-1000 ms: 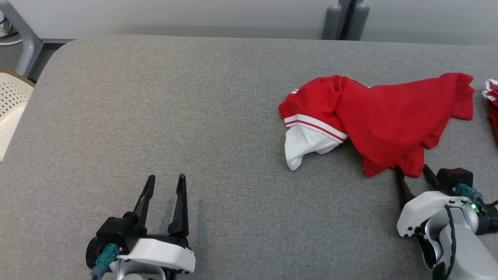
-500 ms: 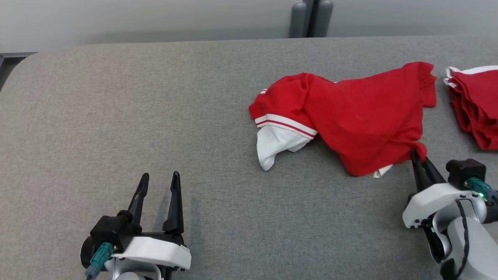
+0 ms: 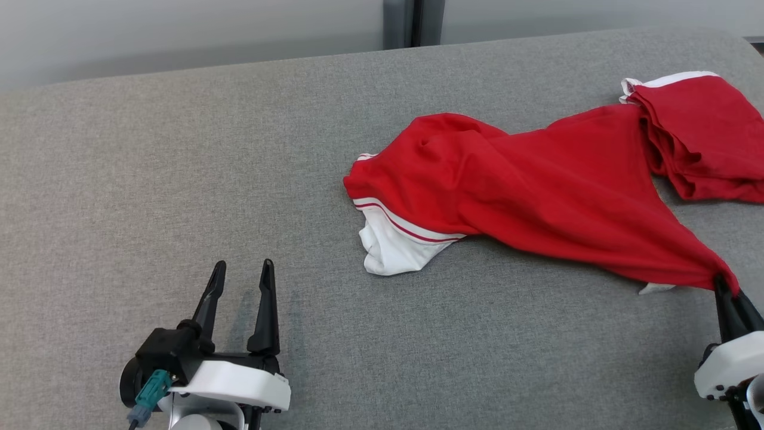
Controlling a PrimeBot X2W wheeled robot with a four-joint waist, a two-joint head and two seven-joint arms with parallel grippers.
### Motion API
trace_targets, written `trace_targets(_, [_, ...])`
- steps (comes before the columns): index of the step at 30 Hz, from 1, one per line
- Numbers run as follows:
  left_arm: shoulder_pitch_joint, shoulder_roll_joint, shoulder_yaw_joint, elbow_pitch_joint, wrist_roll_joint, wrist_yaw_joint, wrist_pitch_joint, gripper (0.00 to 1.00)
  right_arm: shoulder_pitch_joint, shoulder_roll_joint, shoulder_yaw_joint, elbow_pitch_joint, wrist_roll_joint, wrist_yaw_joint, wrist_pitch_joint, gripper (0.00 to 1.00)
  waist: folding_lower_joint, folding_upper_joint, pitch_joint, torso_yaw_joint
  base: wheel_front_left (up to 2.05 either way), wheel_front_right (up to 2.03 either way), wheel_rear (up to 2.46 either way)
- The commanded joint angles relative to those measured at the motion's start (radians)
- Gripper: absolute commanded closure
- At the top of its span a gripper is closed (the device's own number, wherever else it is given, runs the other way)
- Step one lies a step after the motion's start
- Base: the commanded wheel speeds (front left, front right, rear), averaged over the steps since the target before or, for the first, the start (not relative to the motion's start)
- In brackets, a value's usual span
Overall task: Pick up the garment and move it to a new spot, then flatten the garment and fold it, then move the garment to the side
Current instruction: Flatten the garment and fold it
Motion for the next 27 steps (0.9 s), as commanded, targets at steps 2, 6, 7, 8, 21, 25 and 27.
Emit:
trace_targets(2, [-0.02, 0.007, 0.004, 0.002, 0.009, -0.009, -0.005, 0.0, 0.011, 0.005, -0.037, 0.012, -0.002, 0.0, 0.014, 0.72, 0.0, 0.0, 0.008, -0.004, 0.0, 0.0, 0.0])
trace_targets(6, [-0.026, 0.009, 0.003, 0.008, 0.015, -0.013, -0.005, 0.0, -0.011, 0.017, -0.073, 0.057, -0.017, 0.0, -0.01, 0.0, 0.0, 0.0, 0.011, -0.003, 0.0, 0.0, 0.0])
trace_targets(7, [-0.026, 0.009, 0.004, 0.009, 0.016, -0.014, -0.005, 0.0, -0.015, 0.019, -0.08, 0.061, -0.019, 0.0, -0.014, 0.0, 0.0, 0.0, 0.011, -0.003, 0.0, 0.0, 0.0])
trace_targets(8, [-0.025, 0.01, 0.007, 0.011, 0.017, -0.014, -0.005, 0.0, -0.014, 0.02, -0.093, 0.06, -0.03, 0.0, -0.023, 0.0, 0.0, 0.0, 0.008, -0.005, 0.0, 0.0, 0.0])
trace_targets(21, [-0.001, 0.006, -0.007, 0.025, -0.002, -0.012, -0.005, 0.0, 0.026, 0.066, -0.02, -0.132, -0.082, 0.0, -0.021, 0.0, 0.0, 0.0, -0.057, 0.007, 0.0, 0.0, 0.0])
trace_targets(25, [0.005, 0.005, -0.033, 0.045, -0.003, -0.026, -0.005, 0.0, 0.027, 0.073, 0.043, -0.172, -0.067, 0.0, -0.016, 0.0, 0.0, 0.0, -0.074, 0.016, 0.0, 0.0, 0.0])
trace_targets(27, [-0.007, 0.004, -0.061, 0.065, -0.003, -0.044, 0.002, 0.0, 0.028, 0.079, 0.061, -0.181, -0.063, 0.0, -0.014, 0.0, 0.0, 0.0, -0.078, 0.018, 0.0, 0.0, 0.0])
